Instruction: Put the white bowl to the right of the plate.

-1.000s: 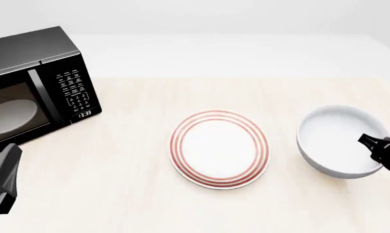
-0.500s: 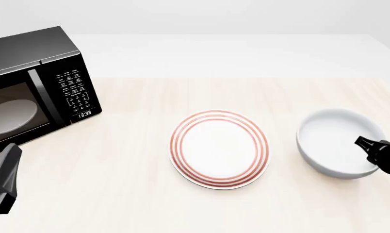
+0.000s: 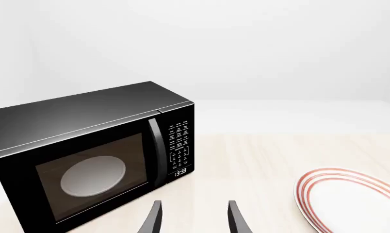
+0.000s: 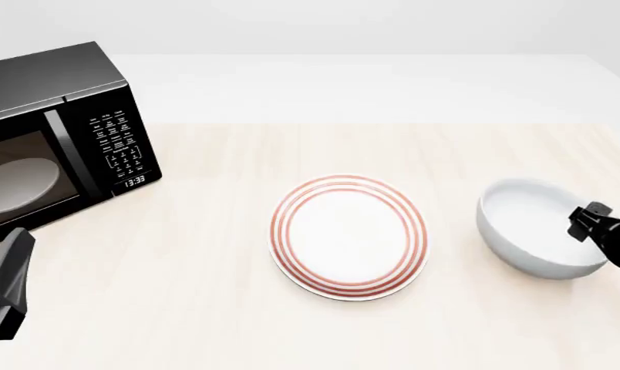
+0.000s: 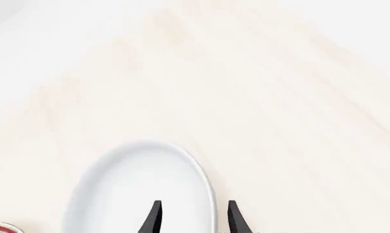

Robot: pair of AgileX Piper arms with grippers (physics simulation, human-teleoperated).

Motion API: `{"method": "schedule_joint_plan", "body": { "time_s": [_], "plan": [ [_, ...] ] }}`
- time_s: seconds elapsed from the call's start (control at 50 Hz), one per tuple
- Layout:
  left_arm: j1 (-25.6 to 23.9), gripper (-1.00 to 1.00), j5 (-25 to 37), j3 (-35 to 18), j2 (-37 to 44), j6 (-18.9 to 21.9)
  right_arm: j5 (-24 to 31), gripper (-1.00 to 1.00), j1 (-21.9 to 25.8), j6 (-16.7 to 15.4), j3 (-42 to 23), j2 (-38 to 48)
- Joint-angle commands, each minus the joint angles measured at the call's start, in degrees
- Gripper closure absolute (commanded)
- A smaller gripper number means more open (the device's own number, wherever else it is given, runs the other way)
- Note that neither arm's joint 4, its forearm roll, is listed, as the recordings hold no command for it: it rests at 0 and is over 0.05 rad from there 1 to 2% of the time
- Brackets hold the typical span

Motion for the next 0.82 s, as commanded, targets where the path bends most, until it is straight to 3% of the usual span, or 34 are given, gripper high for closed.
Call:
{"method": "schedule_joint_plan", "body": {
  "time_s": [0.02, 0.1, 0.28, 0.46, 0.56, 0.62, 0.68, 0.82],
  "plan": [
    [0.0, -1.0, 0.0, 0.0, 0.0, 0.0, 11.23, -1.0, 1.5, -0.53, -0.61, -15.47],
    [0.0, -1.0, 0.0, 0.0, 0.0, 0.0, 16.55, -1.0, 2.71, -0.54, -0.98, -22.73],
    [0.0, -1.0, 0.0, 0.0, 0.0, 0.0, 35.28, -1.0, 9.85, -2.2, -6.64, -43.22],
    [0.0, -1.0, 0.0, 0.0, 0.0, 0.0, 44.78, -1.0, 17.3, -3.91, -11.25, -52.58],
    [0.0, -1.0, 0.0, 0.0, 0.0, 0.0, 46.55, -1.0, 20.42, -3.75, -10.99, -56.02],
    [0.0, -1.0, 0.0, 0.0, 0.0, 0.0, 46.03, -1.0, 22.78, -5.76, -9.46, -56.73],
    [0.0, -1.0, 0.0, 0.0, 0.0, 0.0, 41.91, -1.0, 22.93, -4.2, -4.69, -55.44],
    [0.0, -1.0, 0.0, 0.0, 0.0, 0.0, 35.58, -1.0, 25.33, -4.24, 3.06, -55.52]
  ]
}}
